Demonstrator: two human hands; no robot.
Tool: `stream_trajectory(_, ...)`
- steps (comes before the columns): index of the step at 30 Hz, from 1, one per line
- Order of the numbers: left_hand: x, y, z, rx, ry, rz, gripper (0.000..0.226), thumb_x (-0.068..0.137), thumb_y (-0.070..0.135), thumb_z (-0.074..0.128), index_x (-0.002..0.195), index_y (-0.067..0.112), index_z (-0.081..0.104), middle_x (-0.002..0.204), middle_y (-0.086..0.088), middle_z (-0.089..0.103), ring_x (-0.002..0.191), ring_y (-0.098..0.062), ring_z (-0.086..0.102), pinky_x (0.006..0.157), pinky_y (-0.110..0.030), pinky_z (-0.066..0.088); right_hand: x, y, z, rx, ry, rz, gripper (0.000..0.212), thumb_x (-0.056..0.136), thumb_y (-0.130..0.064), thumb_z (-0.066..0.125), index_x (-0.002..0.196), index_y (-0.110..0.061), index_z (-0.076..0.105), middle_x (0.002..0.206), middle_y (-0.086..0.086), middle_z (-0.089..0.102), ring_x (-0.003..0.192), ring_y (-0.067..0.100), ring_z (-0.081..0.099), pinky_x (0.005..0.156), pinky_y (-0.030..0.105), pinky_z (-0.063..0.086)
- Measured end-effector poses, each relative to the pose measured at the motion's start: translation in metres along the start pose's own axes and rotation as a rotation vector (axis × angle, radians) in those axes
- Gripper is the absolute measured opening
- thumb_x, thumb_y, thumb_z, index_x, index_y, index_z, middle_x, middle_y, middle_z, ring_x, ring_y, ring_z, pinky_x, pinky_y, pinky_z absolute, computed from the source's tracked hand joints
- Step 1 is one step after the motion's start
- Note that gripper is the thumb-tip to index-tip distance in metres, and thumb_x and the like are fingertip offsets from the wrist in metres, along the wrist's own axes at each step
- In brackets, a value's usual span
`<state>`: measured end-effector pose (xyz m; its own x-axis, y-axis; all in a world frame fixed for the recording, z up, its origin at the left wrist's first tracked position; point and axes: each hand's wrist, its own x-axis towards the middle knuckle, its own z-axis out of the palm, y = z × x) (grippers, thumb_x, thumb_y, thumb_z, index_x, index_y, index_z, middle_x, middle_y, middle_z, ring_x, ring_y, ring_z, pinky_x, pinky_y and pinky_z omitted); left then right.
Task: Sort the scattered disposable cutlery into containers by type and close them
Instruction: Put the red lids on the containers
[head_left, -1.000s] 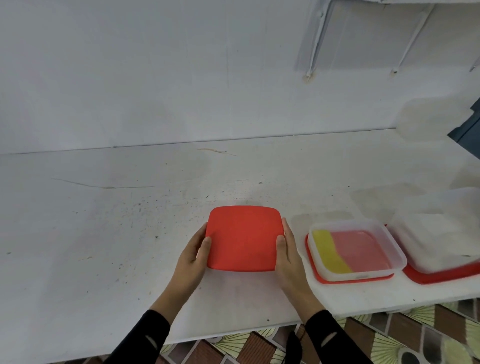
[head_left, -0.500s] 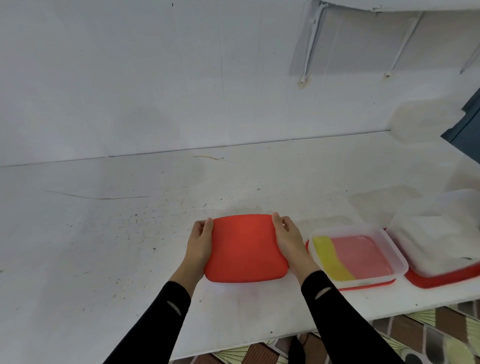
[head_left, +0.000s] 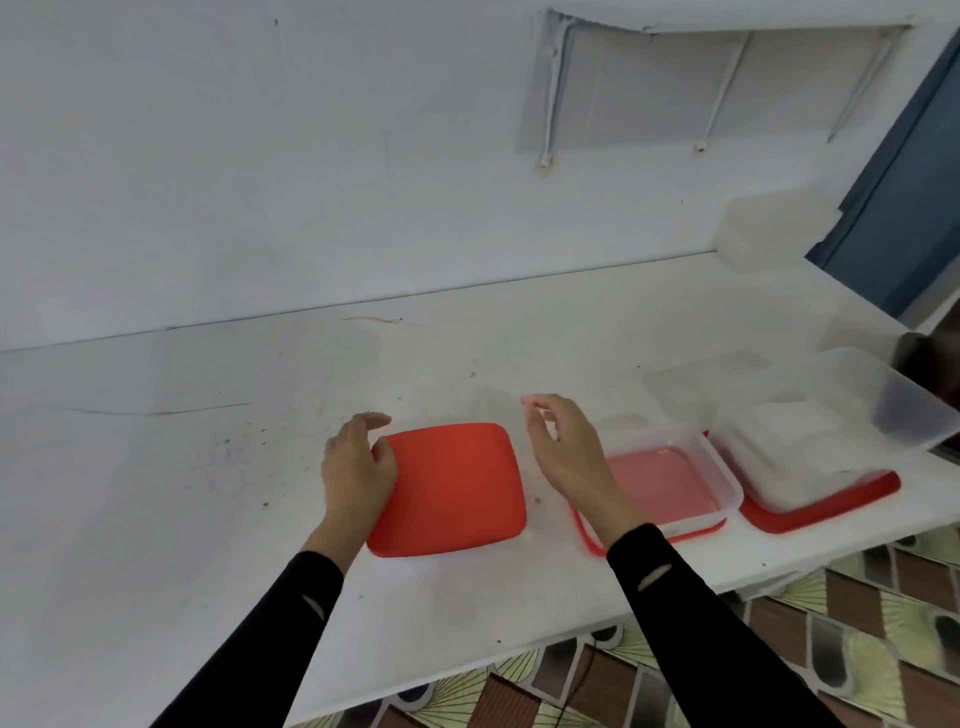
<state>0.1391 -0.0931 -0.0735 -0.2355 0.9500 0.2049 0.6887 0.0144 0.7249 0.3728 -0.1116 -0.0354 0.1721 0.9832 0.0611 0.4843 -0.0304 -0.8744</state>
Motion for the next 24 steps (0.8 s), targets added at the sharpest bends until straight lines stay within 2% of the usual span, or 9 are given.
stream_trajectory(2,0.002,0.024,0.01,0.06,0.008,0.182,0.024,0.086,0.003,0.059,0.1,0.02,0.068,0.107,0.004,0.066,0.101,-0.021,0.055,0.088,-0.031,0.038,-0.006,0.021,-0.036,-0.175,0.173,-0.117,0.025,0.095,-0.013,0.048,0.113,-0.013,0.066,0.118,0.001,0.061,0.115,0.017,0.052,0.098,0.024,0.036)
stream_trajectory(5,0.0,0.076,0.041,-0.051,-0.225,0.312,0.019,0.087,0.006,0.059,0.096,0.021,0.067,0.098,0.009,0.065,0.084,-0.01,0.059,0.08,-0.024,0.045,-0.015,0.057,-0.091,-0.481,0.314,0.017,0.036,0.084,0.002,0.053,0.115,-0.011,0.065,0.124,0.012,0.058,0.118,0.033,0.051,0.098,0.04,0.039)
stream_trajectory(7,-0.001,0.105,0.07,-0.034,-0.412,0.326,0.015,0.089,0.009,0.059,0.097,0.018,0.068,0.093,0.006,0.066,0.074,-0.01,0.06,0.076,-0.026,0.051,-0.024,0.075,-0.117,-0.607,0.2,0.176,0.039,0.085,0.0,0.052,0.121,-0.01,0.06,0.129,0.013,0.052,0.117,0.036,0.049,0.096,0.042,0.039)
stream_trajectory(10,0.007,0.126,0.104,0.084,-0.592,0.299,0.01,0.088,0.009,0.066,0.095,0.009,0.073,0.087,0.002,0.064,0.077,-0.013,0.058,0.078,-0.029,0.052,-0.034,0.091,-0.139,-0.507,-0.014,0.268,0.036,0.09,0.003,0.047,0.123,-0.001,0.057,0.136,0.018,0.049,0.126,0.034,0.046,0.101,0.035,0.036)
stream_trajectory(14,0.015,0.137,0.122,0.161,-0.784,0.175,0.009,0.087,0.009,0.069,0.092,0.002,0.073,0.079,-0.006,0.067,0.067,-0.021,0.064,0.072,-0.036,0.06,-0.048,0.09,-0.165,-0.376,-0.022,0.219,0.049,0.09,0.008,0.042,0.136,-0.007,0.053,0.147,0.007,0.043,0.136,0.021,0.041,0.1,0.022,0.034)
stream_trajectory(17,0.011,0.145,0.133,0.286,-0.863,0.184,0.022,0.082,-0.002,0.059,0.099,-0.001,0.072,0.092,-0.013,0.072,0.065,-0.019,0.064,0.068,-0.03,0.057,-0.056,0.094,-0.18,-0.386,-0.027,0.167,0.047,0.094,0.0,0.044,0.137,-0.015,0.053,0.146,-0.001,0.044,0.124,0.012,0.049,0.086,0.018,0.037)
stream_trajectory(20,0.008,0.149,0.143,0.41,-0.877,0.277,0.02,0.083,0.001,0.059,0.096,-0.002,0.073,0.096,-0.014,0.073,0.077,-0.019,0.066,0.072,-0.028,0.053,-0.057,0.098,-0.192,-0.341,-0.078,0.156,0.045,0.094,-0.004,0.045,0.136,-0.019,0.055,0.139,-0.003,0.049,0.109,0.012,0.057,0.085,0.025,0.047)
stream_trajectory(22,0.013,0.149,0.145,0.427,-0.772,0.293,0.013,0.09,0.005,0.055,0.094,0.0,0.066,0.098,-0.014,0.068,0.092,-0.028,0.064,0.078,-0.034,0.049,-0.057,0.1,-0.195,-0.324,-0.124,0.135,0.043,0.095,-0.007,0.045,0.134,-0.02,0.056,0.134,-0.002,0.051,0.107,0.014,0.059,0.091,0.028,0.048)
stream_trajectory(24,0.022,0.151,0.14,0.36,-0.595,0.234,0.006,0.093,0.005,0.052,0.092,0.007,0.057,0.09,-0.014,0.064,0.089,-0.034,0.063,0.073,-0.036,0.047,-0.054,0.104,-0.194,-0.306,-0.159,0.116,0.042,0.095,-0.008,0.044,0.134,-0.018,0.056,0.134,-0.001,0.05,0.112,0.015,0.056,0.096,0.026,0.044)
